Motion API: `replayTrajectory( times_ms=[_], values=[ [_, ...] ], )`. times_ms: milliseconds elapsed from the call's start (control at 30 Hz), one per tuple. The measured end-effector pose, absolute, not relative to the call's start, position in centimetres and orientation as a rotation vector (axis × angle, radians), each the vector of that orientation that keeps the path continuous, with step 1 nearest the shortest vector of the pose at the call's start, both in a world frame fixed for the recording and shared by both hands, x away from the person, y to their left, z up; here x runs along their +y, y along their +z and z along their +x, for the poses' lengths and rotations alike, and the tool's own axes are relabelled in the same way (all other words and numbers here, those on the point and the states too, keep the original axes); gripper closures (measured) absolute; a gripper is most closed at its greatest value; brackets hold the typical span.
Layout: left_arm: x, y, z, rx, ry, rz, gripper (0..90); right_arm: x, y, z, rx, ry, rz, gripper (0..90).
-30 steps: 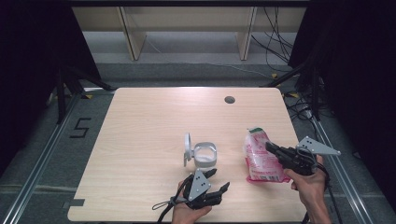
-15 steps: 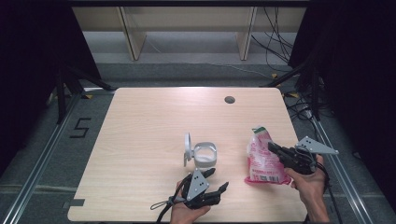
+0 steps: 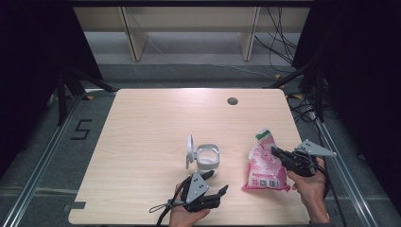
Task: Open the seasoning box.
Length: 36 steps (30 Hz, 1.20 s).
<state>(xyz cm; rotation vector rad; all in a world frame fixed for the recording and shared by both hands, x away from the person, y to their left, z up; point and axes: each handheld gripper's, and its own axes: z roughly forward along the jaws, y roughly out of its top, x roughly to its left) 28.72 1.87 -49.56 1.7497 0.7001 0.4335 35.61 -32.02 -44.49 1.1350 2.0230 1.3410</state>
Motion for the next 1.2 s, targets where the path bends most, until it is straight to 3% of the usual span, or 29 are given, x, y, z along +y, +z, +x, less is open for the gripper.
replayTrajectory(
  times_ms=[1200],
  values=[
    [4.4,-49.2,28.6,0.728,0.44,1.777,31.3,-32.4,-45.5,35.8,2.028,1.173,1.264,86.9]
  ],
)
